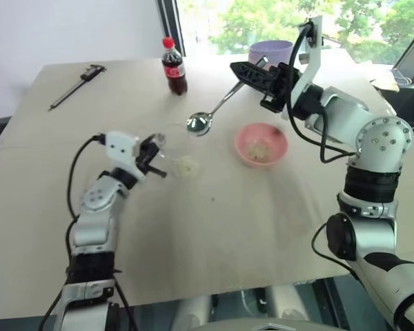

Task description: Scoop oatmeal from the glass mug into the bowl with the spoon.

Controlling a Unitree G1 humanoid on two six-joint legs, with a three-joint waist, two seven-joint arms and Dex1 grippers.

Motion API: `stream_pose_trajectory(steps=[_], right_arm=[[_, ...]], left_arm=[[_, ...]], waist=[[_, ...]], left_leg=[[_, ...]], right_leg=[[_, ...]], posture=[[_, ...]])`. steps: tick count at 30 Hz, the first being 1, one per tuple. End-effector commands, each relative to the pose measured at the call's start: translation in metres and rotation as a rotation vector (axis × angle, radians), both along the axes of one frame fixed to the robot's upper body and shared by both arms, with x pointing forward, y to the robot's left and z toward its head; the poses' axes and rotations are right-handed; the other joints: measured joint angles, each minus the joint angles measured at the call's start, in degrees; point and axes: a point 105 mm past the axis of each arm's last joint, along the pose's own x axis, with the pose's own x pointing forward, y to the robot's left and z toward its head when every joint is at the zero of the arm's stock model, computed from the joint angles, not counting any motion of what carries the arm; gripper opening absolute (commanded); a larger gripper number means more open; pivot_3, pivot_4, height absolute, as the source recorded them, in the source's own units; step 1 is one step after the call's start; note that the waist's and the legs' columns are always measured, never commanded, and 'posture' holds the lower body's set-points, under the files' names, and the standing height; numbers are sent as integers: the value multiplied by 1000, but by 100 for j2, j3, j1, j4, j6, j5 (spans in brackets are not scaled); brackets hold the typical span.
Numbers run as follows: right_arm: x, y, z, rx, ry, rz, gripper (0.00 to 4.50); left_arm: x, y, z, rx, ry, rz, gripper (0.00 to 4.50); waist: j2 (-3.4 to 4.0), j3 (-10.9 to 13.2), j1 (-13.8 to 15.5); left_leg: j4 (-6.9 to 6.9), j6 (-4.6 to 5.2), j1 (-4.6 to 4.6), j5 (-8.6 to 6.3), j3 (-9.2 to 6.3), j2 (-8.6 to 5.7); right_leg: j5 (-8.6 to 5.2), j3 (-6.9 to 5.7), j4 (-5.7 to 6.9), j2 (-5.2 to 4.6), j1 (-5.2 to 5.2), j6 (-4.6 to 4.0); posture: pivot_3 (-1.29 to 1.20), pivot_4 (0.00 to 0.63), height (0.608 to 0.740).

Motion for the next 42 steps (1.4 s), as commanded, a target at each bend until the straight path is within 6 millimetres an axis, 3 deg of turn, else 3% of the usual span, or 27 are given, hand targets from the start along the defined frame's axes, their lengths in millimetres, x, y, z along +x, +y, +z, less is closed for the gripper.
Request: stream_pose_trajectory(steps=[1, 6, 13, 20, 28, 37, 42], right_arm=[[-11, 9, 18, -6, -103, 29, 0], [-8, 15, 15, -45, -133, 27, 0], [-12, 30, -4, -240, -274, 35, 0], [-14, 56, -37, -417, -424, 79, 0], [-22, 74, -67, -503, -491, 148, 0], [-30, 77, -77, -469, -351, 188, 0], [-17, 69, -63, -377, -150, 110, 0]], left_arm=[[3, -11, 13, 43, -64, -53, 55], [7, -20, 13, 86, -66, -107, 55], [11, -21, 18, 136, -53, -118, 55], [11, -31, 26, 214, -11, -150, 55], [12, -35, 32, 259, 0, -141, 55], [9, -35, 28, 272, -5, -134, 55], [10, -36, 30, 266, -55, -124, 55]], waist=[[0, 0, -8], [0, 0, -3], [0, 0, -12], [0, 0, -7], [0, 0, -6], [0, 0, 0], [0, 0, 8]], left_leg=[[0, 0, 0, 0, 0, 0], [1, 0, -1, 0, -3, 0], [4, 0, -3, 0, -4, -2], [9, -1, -3, 1, -8, -4], [9, -3, -6, 2, -18, -6], [10, -4, -6, 2, -24, -10], [10, -6, -7, 3, -27, -9]], right_leg=[[0, 0, 0, 0, 0, 0], [0, -2, 2, 2, -2, 0], [0, -2, 3, 3, -5, 0], [0, -5, 4, 2, -4, 1], [0, -12, 2, 1, -4, 0], [0, -14, 3, -3, -3, 0], [0, -15, 5, -5, -4, 0]], posture=[[0, 150, 740], [0, 150, 740], [0, 150, 740], [0, 150, 740], [0, 150, 740], [0, 150, 740], [0, 150, 740]])
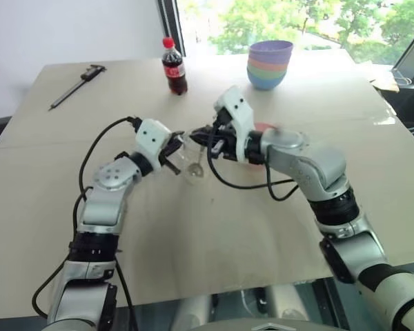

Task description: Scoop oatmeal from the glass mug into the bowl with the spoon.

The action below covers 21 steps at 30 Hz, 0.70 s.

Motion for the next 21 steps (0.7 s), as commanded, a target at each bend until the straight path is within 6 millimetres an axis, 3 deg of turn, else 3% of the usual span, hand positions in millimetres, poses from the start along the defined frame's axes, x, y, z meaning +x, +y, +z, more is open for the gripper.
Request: stream_pose_trajectory(steps=[1, 8, 21], right_arm=[[1, -4, 23, 81, 76, -27, 0], [15, -25, 36, 174, 305, -114, 0], [39, -59, 41, 280, 525, -256, 0]], left_arm=[[0, 1, 16, 0, -98, 13, 55], [4, 3, 5, -18, -110, 31, 55], [12, 1, -7, -155, -161, 66, 55]], waist=[[0, 0, 5], [1, -1, 6], [12, -11, 19]], left_leg=[[0, 0, -1, 0, -1, -1], [0, -1, -4, 1, -5, -5], [5, 0, 0, 1, -3, -17]], right_leg=[[0, -1, -1, -1, 0, 0], [0, -5, 0, -5, -2, 0], [0, -5, 26, -16, -1, 0]], posture=[[0, 150, 740], [0, 150, 740], [0, 150, 740]])
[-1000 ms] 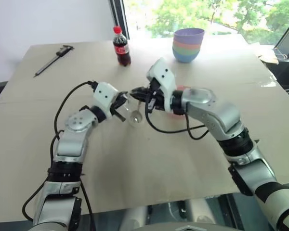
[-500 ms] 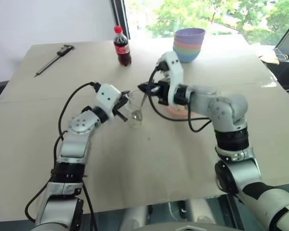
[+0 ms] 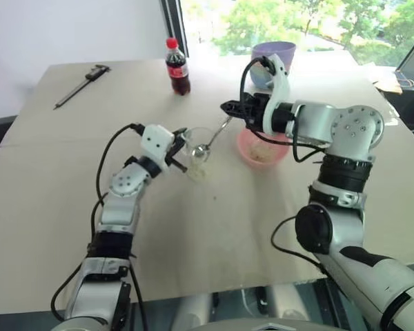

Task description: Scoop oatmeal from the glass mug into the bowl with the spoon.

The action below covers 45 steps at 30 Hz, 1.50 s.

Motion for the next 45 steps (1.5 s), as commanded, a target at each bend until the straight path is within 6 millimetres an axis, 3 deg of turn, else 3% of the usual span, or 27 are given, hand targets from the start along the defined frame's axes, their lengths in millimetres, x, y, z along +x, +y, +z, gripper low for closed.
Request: stream_pose_trajectory(steps=[1, 26, 45], right_arm=[[2, -5, 12, 53, 18, -12, 0], [17, -29, 21, 215, 189, -104, 0], [20, -33, 38, 334, 233, -114, 0]], left_arm=[[2, 5, 3, -77, -40, 38, 55], [7, 0, -9, -176, -64, 78, 55], [12, 2, -11, -227, -54, 94, 55]], waist=[[1, -1, 3], [1, -1, -19], [2, -1, -23]], left_leg=[[0, 0, 0, 0, 0, 0], [1, 2, 1, 0, 4, 0], [0, 4, 1, -1, 6, 1]], right_leg=[[0, 0, 2, 0, 0, 0], [0, 3, 34, 3, 0, 0], [0, 5, 35, 8, 0, 0]], posture=[[0, 150, 740], [0, 150, 740], [0, 150, 740]])
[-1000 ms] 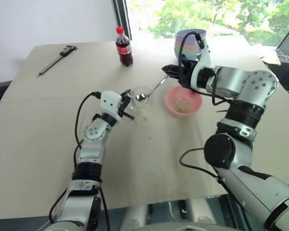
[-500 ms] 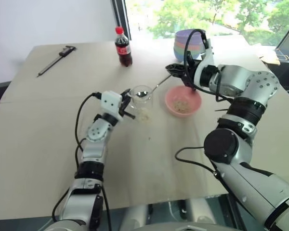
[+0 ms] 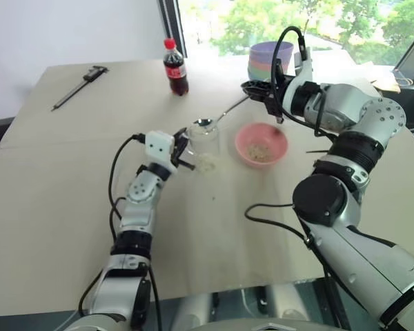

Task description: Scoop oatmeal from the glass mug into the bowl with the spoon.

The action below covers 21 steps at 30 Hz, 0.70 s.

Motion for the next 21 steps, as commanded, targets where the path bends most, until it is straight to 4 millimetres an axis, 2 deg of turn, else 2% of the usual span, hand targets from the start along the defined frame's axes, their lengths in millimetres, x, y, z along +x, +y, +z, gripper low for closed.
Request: stream_pose_trajectory(steps=[1, 6, 9, 21], right_arm=[[-4, 3, 19, 47, -47, 23, 0], [-2, -6, 21, 79, -33, -5, 0], [-1, -14, 15, 98, -21, -29, 0], [8, -82, -11, 100, 32, -203, 0]], left_arm=[[2, 6, 4, -12, -16, 19, 55], [3, 7, 1, -7, -11, 18, 55], [3, 8, 0, -6, -8, 19, 55], [2, 12, -9, -2, 16, 26, 55]], waist=[[0, 0, 0], [0, 0, 0], [0, 0, 0], [1, 0, -11]], left_leg=[[0, 0, 0, 0, 0, 0], [0, 0, 0, 0, 1, 1], [0, 1, 0, -1, 1, 1], [-1, 11, 3, -6, 9, 2]], right_leg=[[0, 0, 0, 0, 0, 0], [0, 1, 0, 1, 0, 0], [0, 1, 0, 1, 0, 0], [0, 7, -1, 3, 2, 0]], posture=[[0, 150, 740], [0, 150, 740], [0, 150, 740], [0, 150, 740]])
